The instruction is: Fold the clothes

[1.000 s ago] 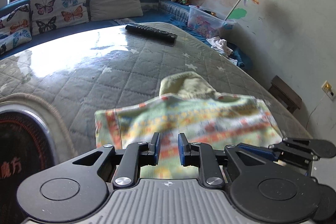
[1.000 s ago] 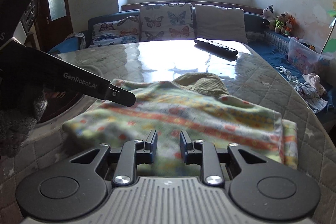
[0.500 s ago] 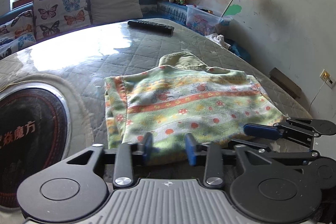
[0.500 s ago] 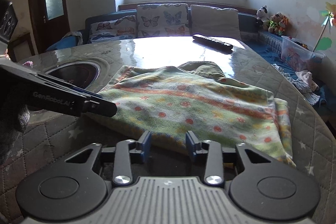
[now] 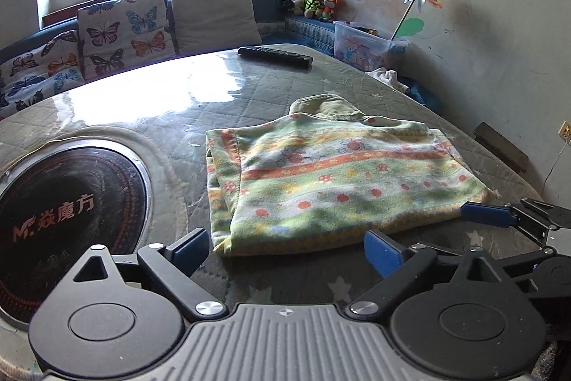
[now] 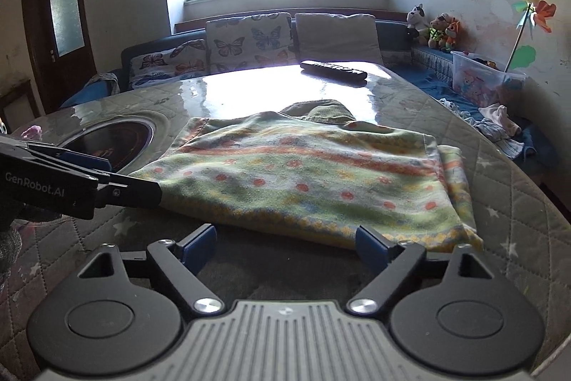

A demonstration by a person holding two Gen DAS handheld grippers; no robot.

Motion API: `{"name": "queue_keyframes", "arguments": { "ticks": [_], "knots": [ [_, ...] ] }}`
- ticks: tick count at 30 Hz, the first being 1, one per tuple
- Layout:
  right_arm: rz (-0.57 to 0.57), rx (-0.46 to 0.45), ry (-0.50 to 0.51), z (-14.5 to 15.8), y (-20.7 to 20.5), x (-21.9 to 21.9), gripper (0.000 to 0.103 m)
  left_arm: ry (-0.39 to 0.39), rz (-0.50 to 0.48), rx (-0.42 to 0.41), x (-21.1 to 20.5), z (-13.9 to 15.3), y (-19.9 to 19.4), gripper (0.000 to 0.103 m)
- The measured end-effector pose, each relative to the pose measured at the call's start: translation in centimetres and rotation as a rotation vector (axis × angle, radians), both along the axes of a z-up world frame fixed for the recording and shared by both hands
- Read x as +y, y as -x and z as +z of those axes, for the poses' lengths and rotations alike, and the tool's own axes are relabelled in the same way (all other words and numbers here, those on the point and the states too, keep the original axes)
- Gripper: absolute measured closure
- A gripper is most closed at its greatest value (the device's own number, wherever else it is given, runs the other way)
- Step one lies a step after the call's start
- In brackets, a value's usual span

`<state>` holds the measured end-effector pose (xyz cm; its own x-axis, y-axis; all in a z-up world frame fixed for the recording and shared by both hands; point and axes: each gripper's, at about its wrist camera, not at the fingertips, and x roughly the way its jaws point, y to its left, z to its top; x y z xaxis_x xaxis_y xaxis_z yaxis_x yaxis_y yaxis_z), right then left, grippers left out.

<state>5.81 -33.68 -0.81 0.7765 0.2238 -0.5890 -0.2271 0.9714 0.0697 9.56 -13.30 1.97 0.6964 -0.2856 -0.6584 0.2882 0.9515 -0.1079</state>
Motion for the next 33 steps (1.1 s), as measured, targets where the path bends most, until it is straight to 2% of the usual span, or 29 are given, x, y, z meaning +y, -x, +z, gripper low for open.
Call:
{"name": "queue_keyframes", "arguments": {
  "ticks": [3,5,9,19,33],
  "knots": [
    [-0.013,-0.002,0.0,-0.1,0.2,0.1,0.011,0.002,0.011,-0.003,0.4,-0.1,0.4,0.001],
    [-0.026,-0.004,0.005,-0.2,0.4,0.1,0.002,0.003,0.017,-0.006,0.7,-0.3,0.8,0.0],
    [-0.044,-0.003,0.013,-0.3,0.7,0.3,0.0,-0.001,0.024,-0.005,1.0,-0.4,1.2,0.0],
    [-0.102,0.02,0.035,-0.6,1.2,0.5,0.0,0.001,0.064,0.018,1.8,-0.8,2.2,0.0],
    [-0.149,0.039,0.055,-0.8,2.0,0.9,0.0,-0.028,0.068,0.015,1.8,-0.8,3.5,0.0]
  ]
}}
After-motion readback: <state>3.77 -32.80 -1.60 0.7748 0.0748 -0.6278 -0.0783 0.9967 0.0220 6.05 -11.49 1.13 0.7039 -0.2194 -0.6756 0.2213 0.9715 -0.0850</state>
